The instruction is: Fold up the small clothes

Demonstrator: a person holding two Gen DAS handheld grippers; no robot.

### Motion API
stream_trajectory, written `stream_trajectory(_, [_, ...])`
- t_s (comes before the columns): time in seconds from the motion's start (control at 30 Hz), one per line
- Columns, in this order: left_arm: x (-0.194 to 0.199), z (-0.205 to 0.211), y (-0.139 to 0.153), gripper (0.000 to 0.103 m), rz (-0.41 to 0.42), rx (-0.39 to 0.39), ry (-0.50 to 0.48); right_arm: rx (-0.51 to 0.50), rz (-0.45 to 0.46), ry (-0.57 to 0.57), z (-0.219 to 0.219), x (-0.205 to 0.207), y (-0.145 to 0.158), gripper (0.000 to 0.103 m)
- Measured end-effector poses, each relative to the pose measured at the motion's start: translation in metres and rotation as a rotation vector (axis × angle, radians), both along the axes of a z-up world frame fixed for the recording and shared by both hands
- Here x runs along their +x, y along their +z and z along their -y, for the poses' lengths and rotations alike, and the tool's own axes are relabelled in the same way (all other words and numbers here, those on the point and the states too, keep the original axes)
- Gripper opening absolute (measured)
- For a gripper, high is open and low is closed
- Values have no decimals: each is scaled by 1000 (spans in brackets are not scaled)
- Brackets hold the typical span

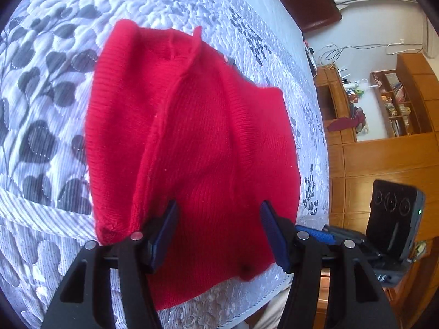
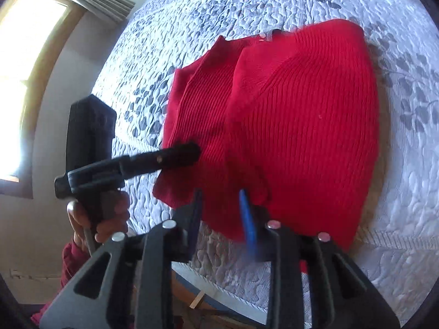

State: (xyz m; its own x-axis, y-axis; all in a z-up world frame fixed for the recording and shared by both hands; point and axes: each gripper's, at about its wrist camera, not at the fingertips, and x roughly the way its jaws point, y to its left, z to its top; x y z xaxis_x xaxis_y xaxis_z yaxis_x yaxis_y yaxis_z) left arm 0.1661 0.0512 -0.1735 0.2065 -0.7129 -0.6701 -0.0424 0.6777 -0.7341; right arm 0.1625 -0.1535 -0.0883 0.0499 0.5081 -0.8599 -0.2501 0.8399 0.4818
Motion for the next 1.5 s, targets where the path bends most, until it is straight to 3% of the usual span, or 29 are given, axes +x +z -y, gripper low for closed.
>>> stream_trajectory(0.07, [1, 2, 0, 62, -7, 2, 1, -2, 33, -2, 9, -7, 6, 52])
stream_trajectory(0.13, [4, 2, -1, 62, -19, -1, 11, 2, 70, 7, 17, -14, 13, 55])
stream_trajectory(0.27, [3, 2, 6, 63, -23, 15, 13, -4, 90, 73, 17, -34, 16, 70])
stream_trajectory(0.47, [5, 0, 9, 63, -66, 69, 22, -112, 154, 215, -22, -62, -2, 72])
stream_trajectory(0.67, [12, 21, 25, 64, -61, 265, -40, -225, 183, 235, -45, -63, -27, 77])
stream_trajectory(0.73, [16, 26, 27, 65, -61, 298, -57, -269, 182, 227, -47, -59, -38, 71])
stream_trajectory(0.8, [17, 29, 29, 66, -60, 314, -63, -295, 175, 197, -40, -54, -45, 40])
stream_trajectory(0.83, [16, 29, 31, 66, -57, 314, -63, -290, 170, 177, -34, -51, -46, 31])
stream_trajectory(0.87, [15, 28, 32, 67, -53, 304, -61, -261, 150, 153, -25, -46, -45, 16])
stream_trajectory(0.9, [14, 26, 34, 68, -50, 289, -55, -204, 122, 126, -15, -42, -44, 13])
stream_trajectory(0.97, [12, 20, 36, 70, -47, 250, -33, -52, 68, 61, 9, -34, -40, 11])
stream_trajectory(1.07, [11, 9, 39, 73, -69, 146, 20, 64, 44, 6, 35, -30, -34, 11])
stream_trajectory(1.2, [15, 23, 33, 74, -126, 132, 0, 113, 54, -5, 46, -31, -29, 11])
stream_trajectory(1.3, [20, 38, 24, 74, -169, 68, -12, 136, 72, 4, 44, -33, -18, 11])
stream_trajectory(1.5, [37, 60, 12, 74, -214, 17, 2, 145, 99, 32, 43, -37, -6, 11])
